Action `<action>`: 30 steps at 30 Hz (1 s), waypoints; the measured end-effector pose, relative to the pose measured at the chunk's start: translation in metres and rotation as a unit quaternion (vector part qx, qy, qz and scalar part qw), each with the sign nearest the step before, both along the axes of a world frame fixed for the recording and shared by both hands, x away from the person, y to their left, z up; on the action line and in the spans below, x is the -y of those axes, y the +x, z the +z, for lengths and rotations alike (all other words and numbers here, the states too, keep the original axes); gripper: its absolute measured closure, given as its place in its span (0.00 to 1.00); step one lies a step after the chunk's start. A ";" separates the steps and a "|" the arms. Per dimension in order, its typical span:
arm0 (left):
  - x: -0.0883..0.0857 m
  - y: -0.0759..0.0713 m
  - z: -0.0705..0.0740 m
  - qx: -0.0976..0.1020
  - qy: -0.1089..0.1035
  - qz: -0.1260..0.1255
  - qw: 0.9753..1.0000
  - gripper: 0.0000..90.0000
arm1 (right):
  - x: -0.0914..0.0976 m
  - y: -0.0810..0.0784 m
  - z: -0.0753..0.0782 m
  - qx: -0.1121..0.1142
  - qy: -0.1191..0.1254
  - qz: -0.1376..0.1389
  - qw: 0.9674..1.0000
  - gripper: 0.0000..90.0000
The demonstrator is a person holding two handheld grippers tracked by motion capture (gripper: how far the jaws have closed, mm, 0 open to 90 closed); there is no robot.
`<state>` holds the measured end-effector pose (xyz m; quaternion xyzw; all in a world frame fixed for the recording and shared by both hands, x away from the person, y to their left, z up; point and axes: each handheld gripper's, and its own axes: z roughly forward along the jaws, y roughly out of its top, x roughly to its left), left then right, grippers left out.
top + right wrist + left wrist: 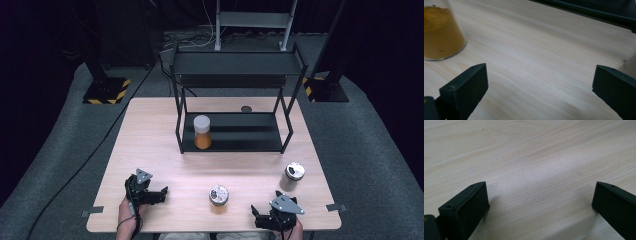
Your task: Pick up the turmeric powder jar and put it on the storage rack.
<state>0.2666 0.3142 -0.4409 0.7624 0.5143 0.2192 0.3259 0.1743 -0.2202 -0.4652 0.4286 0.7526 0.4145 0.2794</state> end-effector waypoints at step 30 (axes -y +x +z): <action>0.000 0.000 0.000 0.000 0.001 0.000 1.000 0.00 | -0.087 0.026 0.009 0.000 -0.012 0.139 0.990 0.00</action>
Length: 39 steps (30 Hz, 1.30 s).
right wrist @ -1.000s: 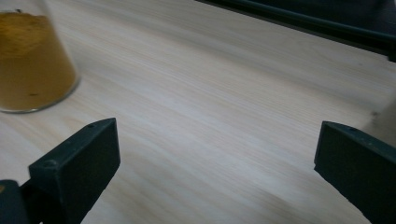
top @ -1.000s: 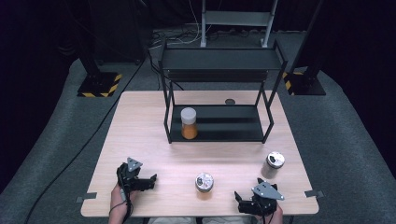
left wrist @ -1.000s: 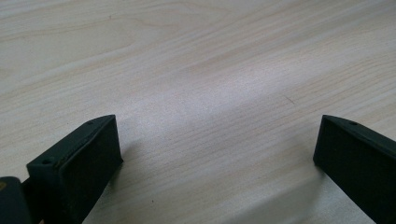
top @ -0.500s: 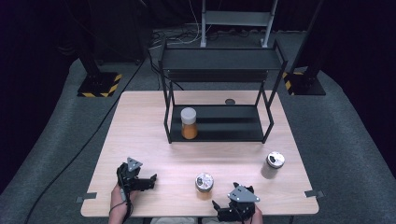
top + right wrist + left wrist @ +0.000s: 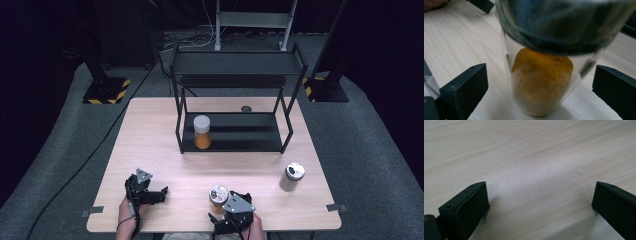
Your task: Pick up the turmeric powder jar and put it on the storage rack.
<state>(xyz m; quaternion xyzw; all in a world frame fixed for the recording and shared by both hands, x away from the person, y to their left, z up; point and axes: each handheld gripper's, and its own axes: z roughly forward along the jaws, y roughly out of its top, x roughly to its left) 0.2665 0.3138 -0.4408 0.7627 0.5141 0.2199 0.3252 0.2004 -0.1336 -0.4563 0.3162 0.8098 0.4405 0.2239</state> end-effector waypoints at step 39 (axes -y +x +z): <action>0.000 0.000 0.000 0.001 0.001 0.000 1.000 0.00 | -0.004 0.012 -0.005 0.010 0.012 0.009 1.000 0.32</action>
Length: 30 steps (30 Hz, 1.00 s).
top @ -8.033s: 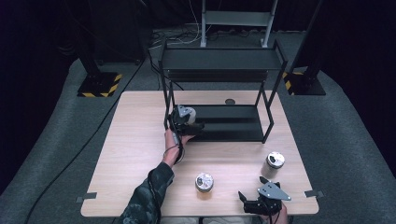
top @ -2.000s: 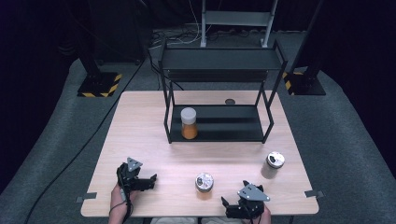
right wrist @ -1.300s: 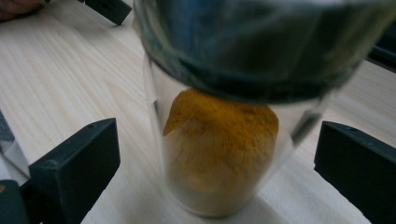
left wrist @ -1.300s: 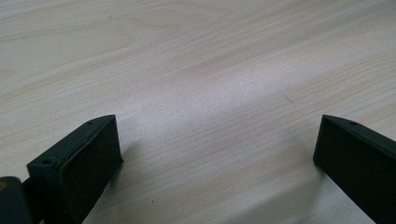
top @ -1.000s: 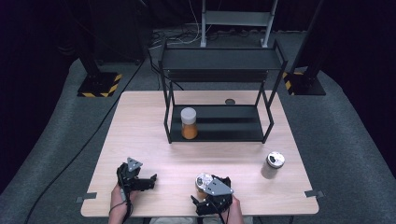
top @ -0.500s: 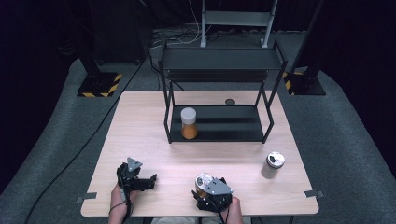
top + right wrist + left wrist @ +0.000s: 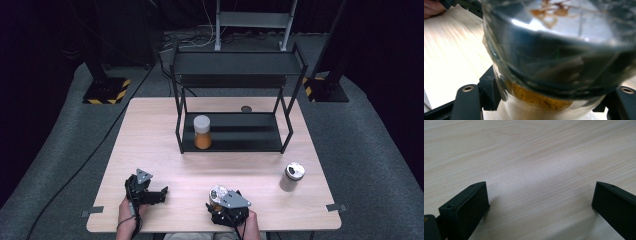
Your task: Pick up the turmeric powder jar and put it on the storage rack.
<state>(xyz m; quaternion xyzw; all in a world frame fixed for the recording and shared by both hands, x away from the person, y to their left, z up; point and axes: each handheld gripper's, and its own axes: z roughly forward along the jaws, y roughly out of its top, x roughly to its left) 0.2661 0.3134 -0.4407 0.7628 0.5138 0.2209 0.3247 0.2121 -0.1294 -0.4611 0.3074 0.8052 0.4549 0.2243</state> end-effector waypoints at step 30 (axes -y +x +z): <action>0.000 0.000 0.000 -0.001 -0.001 0.000 1.000 0.00 | 0.010 0.007 0.017 -0.002 0.008 -0.009 1.000 0.33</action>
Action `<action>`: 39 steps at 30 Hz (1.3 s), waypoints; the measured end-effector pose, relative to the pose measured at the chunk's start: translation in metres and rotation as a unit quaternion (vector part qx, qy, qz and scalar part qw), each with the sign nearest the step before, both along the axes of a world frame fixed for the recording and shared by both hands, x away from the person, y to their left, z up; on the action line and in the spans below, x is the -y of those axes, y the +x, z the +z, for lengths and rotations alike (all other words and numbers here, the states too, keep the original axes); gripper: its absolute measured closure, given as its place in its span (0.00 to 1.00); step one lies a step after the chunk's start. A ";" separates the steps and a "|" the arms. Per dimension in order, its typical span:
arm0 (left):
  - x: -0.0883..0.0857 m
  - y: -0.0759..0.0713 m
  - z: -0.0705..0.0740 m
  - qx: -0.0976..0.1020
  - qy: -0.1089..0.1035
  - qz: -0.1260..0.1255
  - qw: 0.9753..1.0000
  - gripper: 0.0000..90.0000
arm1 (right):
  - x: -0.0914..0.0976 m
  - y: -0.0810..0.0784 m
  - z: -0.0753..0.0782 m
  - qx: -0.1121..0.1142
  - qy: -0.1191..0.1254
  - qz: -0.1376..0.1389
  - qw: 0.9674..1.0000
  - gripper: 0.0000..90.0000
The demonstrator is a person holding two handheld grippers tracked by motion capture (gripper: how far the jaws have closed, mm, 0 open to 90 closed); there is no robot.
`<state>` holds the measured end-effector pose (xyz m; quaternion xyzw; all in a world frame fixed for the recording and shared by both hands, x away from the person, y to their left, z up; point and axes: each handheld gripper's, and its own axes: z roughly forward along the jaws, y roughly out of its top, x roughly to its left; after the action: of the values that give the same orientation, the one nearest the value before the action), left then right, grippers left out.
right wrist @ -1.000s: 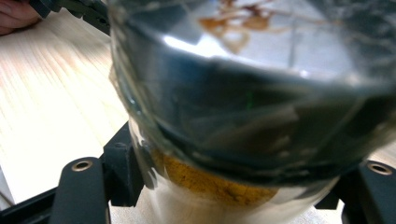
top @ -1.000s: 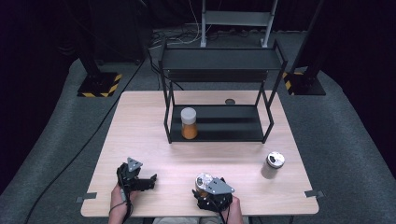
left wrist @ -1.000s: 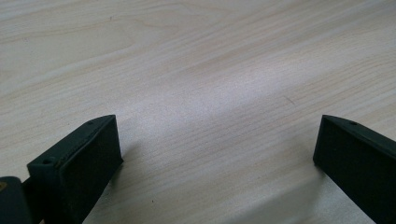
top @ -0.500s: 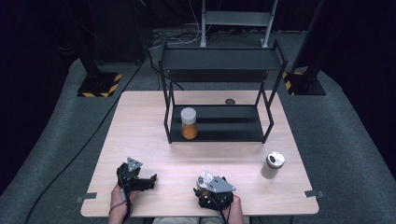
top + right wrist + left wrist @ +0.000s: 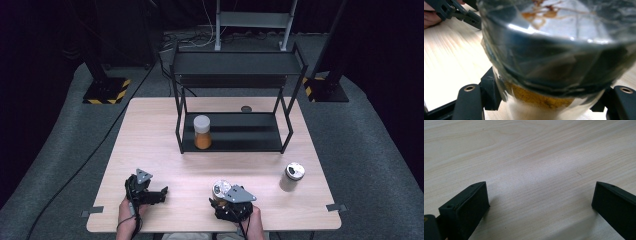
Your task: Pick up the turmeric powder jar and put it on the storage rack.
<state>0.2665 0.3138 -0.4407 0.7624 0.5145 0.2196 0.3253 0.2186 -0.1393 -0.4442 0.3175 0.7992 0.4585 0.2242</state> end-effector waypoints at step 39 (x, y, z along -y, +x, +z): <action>0.000 0.000 0.000 0.000 -0.001 -0.001 1.000 0.00 | 0.009 0.030 0.009 0.001 0.005 -0.032 0.999 0.34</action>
<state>0.2669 0.3142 -0.4408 0.7627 0.5141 0.2188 0.3257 0.2488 -0.1488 -0.4350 0.3437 0.7862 0.4550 0.2382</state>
